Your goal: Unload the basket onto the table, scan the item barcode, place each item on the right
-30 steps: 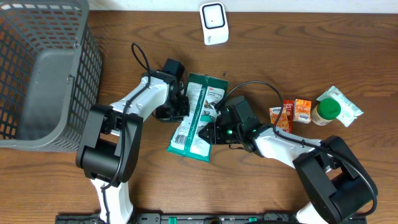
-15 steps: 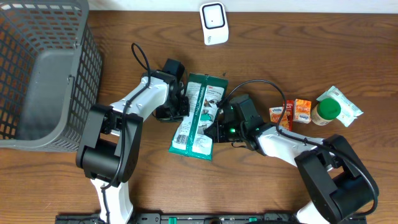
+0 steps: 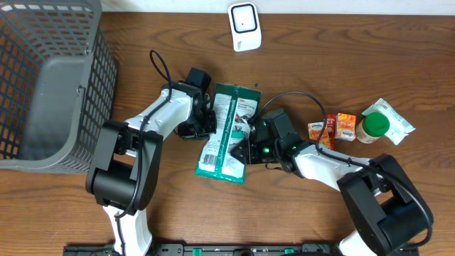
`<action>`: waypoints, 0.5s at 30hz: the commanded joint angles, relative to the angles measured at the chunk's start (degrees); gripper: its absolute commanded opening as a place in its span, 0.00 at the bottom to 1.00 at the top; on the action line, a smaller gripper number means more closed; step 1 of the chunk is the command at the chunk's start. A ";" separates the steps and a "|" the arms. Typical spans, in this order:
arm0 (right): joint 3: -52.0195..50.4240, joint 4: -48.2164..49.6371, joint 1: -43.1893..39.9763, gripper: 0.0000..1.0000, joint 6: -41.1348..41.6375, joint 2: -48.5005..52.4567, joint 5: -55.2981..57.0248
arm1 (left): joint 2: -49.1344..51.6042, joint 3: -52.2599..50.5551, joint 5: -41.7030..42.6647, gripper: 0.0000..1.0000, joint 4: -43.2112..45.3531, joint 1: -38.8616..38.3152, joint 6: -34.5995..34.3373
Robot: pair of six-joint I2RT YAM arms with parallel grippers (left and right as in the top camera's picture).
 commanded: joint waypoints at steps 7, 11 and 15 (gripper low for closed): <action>-0.26 1.90 0.57 0.65 1.18 0.52 4.09 | 1.20 -5.64 -0.61 0.08 3.65 -2.05 -1.22; -0.26 3.93 1.97 0.47 1.01 0.61 4.07 | 1.20 -6.97 -0.59 0.08 4.37 -2.32 -2.08; -0.26 4.85 2.56 0.31 -0.11 0.61 4.00 | 1.20 -6.99 -0.59 0.08 4.26 -2.32 -2.05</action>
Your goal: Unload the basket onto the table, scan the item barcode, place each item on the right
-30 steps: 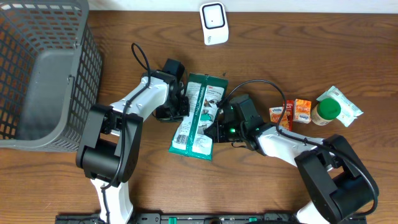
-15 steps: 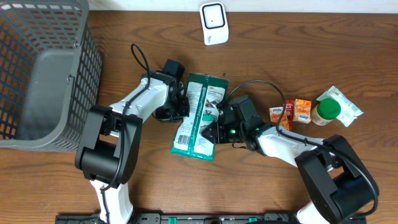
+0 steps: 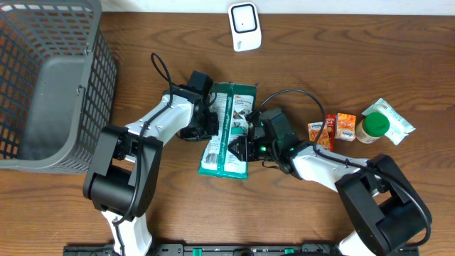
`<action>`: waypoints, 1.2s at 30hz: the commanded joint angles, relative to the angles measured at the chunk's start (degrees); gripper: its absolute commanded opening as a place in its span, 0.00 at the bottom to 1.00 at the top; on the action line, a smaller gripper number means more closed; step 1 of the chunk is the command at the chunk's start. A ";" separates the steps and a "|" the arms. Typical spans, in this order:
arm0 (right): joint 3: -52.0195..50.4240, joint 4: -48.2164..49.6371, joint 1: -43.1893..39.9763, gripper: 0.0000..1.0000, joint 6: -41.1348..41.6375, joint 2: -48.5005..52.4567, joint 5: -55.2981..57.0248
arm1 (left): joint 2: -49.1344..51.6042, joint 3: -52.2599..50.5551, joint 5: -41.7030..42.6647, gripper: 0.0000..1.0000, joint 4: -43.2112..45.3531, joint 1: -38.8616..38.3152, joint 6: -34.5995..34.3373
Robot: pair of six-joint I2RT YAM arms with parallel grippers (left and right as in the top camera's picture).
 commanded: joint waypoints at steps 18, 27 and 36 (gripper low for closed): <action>-0.22 -14.64 -0.37 0.01 -15.15 -19.10 -6.19 | -24.35 -3.32 -17.97 0.09 -3.08 0.09 -2.14; -0.22 -20.92 -4.46 0.01 -17.62 -29.49 -16.06 | -43.71 -3.32 -21.59 0.15 -3.45 6.69 -3.48; -0.20 -20.41 -8.59 0.01 -17.59 -30.91 -28.79 | -53.33 -3.32 -20.90 0.17 -3.72 19.96 -5.01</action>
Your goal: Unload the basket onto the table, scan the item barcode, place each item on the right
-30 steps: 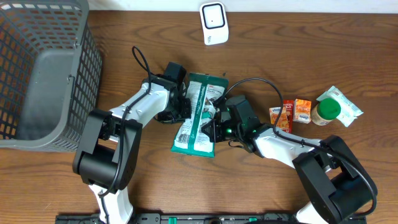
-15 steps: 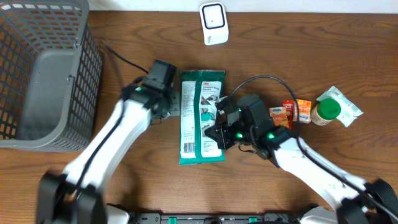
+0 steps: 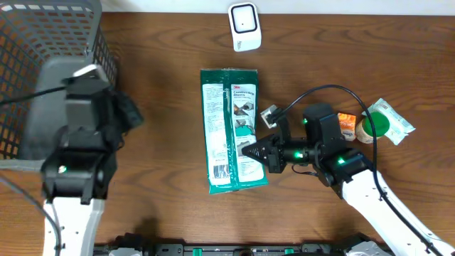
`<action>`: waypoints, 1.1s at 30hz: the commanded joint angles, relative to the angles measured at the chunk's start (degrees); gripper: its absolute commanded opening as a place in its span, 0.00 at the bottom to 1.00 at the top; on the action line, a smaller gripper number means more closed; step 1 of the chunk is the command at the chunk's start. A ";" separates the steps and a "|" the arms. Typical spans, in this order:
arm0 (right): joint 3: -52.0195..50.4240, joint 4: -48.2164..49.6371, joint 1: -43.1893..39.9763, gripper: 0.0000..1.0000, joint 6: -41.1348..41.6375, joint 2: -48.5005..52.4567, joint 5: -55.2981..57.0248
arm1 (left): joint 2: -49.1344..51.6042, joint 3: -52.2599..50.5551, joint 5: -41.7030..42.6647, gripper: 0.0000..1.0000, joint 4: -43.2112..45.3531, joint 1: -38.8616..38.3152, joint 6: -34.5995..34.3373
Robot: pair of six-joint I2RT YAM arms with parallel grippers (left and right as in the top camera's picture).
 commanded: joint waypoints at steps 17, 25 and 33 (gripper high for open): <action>24.63 -40.44 -0.59 0.01 -18.29 -0.76 18.43 | -1.44 3.72 0.24 0.67 4.02 6.08 -5.25; 44.65 -55.21 -0.59 0.01 -23.61 0.90 33.16 | 1.46 16.61 4.79 0.69 -0.94 15.54 -5.27; 63.71 -57.51 0.07 0.01 -27.63 10.34 38.53 | 2.36 17.73 4.70 0.78 -1.11 22.38 -5.20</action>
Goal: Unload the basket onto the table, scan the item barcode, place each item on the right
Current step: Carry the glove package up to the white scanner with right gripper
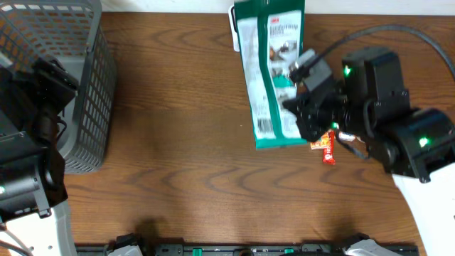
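Note:
A green and white packet [269,67] hangs high above the table's far edge, its printed side and barcode [266,126] facing up toward the overhead camera. My right gripper [297,108] is shut on the packet's right edge. The white scanner is almost wholly hidden under the packet; only a sliver [232,28] shows at its left side. My left arm [28,149] is raised at the far left beside the basket, and its gripper [55,80] shows only as a dark shape, so its state is unclear.
A grey mesh basket [92,85] stands at the far left. A small red and orange box [328,146] peeks out under my right arm; the other small items on the right are hidden by the arm.
My right gripper has carried the packet from above the table's middle to the far edge, over the scanner, and nearer the camera. The left arm has shifted further left.
At first both grippers were at the packet lying on the table, left at its left edge, right at its right edge. Then the packet lay straighter between them. Later the left arm was back by the basket and the right held the packet alone, now over the scanner.

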`<action>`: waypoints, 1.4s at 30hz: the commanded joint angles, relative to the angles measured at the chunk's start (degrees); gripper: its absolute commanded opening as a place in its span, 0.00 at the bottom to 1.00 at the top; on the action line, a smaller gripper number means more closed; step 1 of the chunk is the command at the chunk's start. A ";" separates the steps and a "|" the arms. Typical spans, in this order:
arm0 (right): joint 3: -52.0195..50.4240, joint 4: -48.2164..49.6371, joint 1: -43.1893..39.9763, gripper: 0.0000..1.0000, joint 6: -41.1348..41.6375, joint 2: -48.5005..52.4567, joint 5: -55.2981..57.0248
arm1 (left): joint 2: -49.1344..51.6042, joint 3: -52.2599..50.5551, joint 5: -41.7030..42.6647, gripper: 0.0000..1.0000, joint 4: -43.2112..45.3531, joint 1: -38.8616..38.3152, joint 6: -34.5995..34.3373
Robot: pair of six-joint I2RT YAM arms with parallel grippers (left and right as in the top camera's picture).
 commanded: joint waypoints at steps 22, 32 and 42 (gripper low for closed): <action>24.83 7.43 19.28 0.01 -46.25 28.52 45.46 | 0.66 0.50 0.55 0.80 -12.59 2.25 -0.50; 24.83 24.30 20.61 0.01 -64.26 39.76 60.70 | 0.66 0.50 0.55 0.80 -12.92 2.25 -0.50; 24.83 48.85 18.69 0.01 -88.30 52.15 61.29 | 0.66 0.50 0.55 0.80 -12.90 2.25 -0.50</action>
